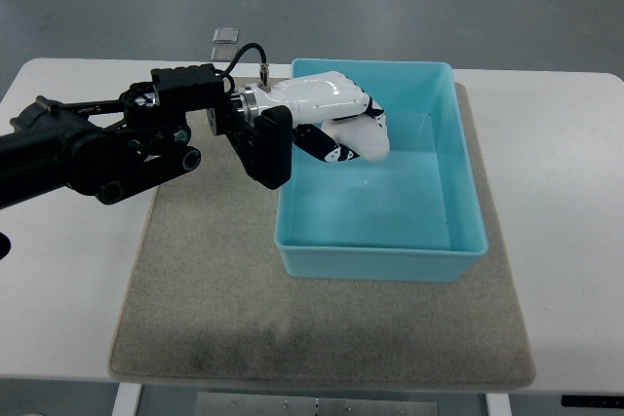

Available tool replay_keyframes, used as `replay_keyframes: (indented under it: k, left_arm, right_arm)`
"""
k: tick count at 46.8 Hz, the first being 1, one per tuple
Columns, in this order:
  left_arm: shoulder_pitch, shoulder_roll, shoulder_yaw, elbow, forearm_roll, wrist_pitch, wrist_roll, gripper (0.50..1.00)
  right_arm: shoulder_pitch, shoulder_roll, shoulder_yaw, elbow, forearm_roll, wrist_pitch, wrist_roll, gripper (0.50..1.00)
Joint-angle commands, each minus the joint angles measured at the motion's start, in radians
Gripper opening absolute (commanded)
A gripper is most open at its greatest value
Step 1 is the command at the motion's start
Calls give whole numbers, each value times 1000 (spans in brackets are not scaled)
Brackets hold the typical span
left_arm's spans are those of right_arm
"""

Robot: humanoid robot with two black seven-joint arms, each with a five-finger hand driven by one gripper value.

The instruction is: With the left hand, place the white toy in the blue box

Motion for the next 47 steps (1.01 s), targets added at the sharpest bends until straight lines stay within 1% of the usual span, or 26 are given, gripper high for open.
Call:
replay_keyframes:
  k: [1,2,3,4,8,10,23,31,37,47]
  left_arm:
    - [0,-2,1,0,-1,-3,1,902]
    - [0,-1,-1,0,0,-3,1,932]
    - [0,-2,1,0,0,-3,1,951]
    - [-1,-1,1,0,0,-3,1,960]
    - [-1,-2,-1,0,-1,-3,1,969]
    - [-3,-1,-1,0,-1,-6,1,992]
    - [-15,19,-38,-9,-55,-13,1,994]
    - [-21,65,-94,-6,-318,-30,1,994]
    - [-23,108,-102,6,-527,-29,1,994]
    - [-21,170,-104,17,-763,-23,0,996]
  right_arm:
    - [0,0,0,0,0,0,0,936]
    - [0,0,0,0,0,0,0,936]
    - [0,0,0,0,0,0,0,936]
    - [0,0,0,-1,0,0,0,936]
    - [0,0,0,0,0,0,0,936]
    - [0,0,0,0,0,0,0,936]
    - [0,0,0,0,0,0,0,936]
    - [1,0,0,0,0,0,0,936]
    - [0,0,0,0,0,0,0,936]
    - [0,0,0,-1,0,0,0,936]
